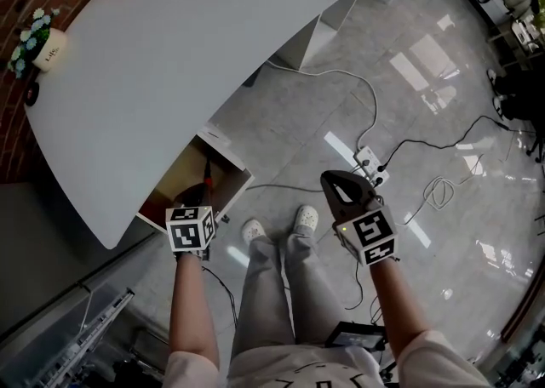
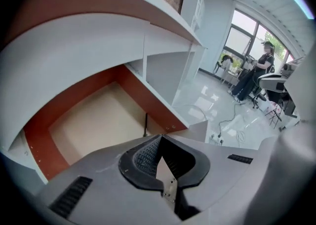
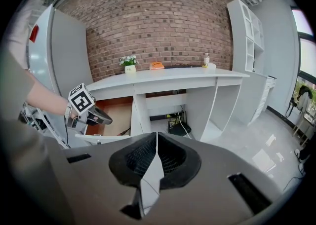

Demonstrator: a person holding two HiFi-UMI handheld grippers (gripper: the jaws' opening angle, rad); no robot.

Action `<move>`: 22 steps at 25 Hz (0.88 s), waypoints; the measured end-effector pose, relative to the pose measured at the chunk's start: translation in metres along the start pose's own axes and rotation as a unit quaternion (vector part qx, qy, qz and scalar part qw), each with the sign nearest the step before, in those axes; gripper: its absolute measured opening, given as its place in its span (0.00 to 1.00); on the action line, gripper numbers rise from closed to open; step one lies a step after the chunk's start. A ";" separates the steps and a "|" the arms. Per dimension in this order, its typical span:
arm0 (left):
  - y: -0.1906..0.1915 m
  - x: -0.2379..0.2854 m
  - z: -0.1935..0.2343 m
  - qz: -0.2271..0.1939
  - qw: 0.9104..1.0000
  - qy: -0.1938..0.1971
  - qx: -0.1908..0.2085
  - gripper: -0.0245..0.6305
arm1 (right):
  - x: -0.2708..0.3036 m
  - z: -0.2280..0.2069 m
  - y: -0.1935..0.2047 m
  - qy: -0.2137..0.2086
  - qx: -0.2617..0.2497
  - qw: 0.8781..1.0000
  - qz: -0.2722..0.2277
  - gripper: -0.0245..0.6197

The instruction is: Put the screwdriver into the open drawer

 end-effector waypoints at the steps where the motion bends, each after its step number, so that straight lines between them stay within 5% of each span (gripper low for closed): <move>1: -0.001 -0.007 -0.003 -0.004 1.000 0.000 -0.001 0.06 | -0.004 0.000 -0.003 0.001 0.000 1.000 -0.002 0.07; 14: -0.035 -0.089 -0.048 -0.058 0.998 0.002 0.011 0.06 | -0.064 -0.003 -0.054 0.018 -0.005 0.999 -0.040 0.07; 22: -0.070 -0.146 -0.062 -0.127 0.992 0.009 -0.009 0.06 | -0.088 0.006 -0.088 0.016 -0.025 0.997 -0.066 0.07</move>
Point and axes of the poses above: the fingertips, and each gripper's own axes: x forward along the fingers, z to its left, y out of its underside, the point moved 6 cm from there along -x, backward along the fingers, and after that the axes turned 5 degrees about -x, right-handed, at the moved point
